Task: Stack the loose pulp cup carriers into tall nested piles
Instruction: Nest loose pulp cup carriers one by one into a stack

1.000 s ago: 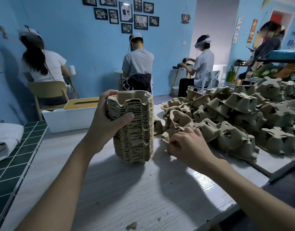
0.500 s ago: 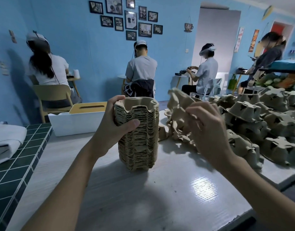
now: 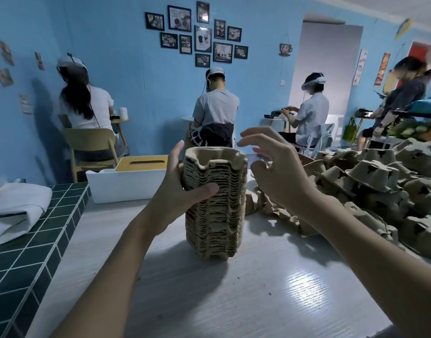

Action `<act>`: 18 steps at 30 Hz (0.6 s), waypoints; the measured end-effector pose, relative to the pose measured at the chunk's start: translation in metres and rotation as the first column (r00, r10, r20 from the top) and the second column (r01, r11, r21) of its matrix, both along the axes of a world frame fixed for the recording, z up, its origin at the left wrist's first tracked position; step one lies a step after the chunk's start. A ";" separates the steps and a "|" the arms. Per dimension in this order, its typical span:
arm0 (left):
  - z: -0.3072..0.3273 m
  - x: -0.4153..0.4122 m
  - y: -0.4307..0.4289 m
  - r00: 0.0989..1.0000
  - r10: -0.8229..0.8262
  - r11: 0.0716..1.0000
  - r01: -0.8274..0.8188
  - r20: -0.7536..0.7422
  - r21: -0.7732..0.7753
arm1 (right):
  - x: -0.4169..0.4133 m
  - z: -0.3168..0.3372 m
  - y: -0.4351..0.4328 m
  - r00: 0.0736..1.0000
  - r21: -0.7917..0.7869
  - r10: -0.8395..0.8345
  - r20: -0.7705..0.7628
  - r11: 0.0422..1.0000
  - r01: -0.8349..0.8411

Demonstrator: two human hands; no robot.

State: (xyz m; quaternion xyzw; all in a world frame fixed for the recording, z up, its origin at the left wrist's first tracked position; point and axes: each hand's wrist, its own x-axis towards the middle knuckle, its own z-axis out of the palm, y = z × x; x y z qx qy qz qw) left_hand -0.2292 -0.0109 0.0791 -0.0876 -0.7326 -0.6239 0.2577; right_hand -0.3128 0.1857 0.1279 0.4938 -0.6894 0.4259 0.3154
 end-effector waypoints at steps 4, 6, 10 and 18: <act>0.004 0.003 0.004 0.998 0.001 0.999 -0.004 -0.065 -0.040 | 0.001 -0.009 0.002 0.994 0.073 0.058 0.091 0.995 -0.065; 0.004 0.002 0.007 0.997 0.019 0.999 -0.022 -0.074 -0.048 | -0.002 -0.015 0.006 0.994 0.085 0.041 0.099 0.995 -0.049; 0.001 -0.002 0.009 0.996 0.048 0.999 -0.049 -0.076 -0.006 | -0.025 -0.040 0.028 0.970 0.124 -0.163 0.182 0.982 0.141; -0.001 -0.003 0.009 0.996 0.044 0.999 -0.044 -0.077 -0.008 | -0.059 -0.094 0.064 0.773 0.581 -0.632 -0.052 0.610 0.538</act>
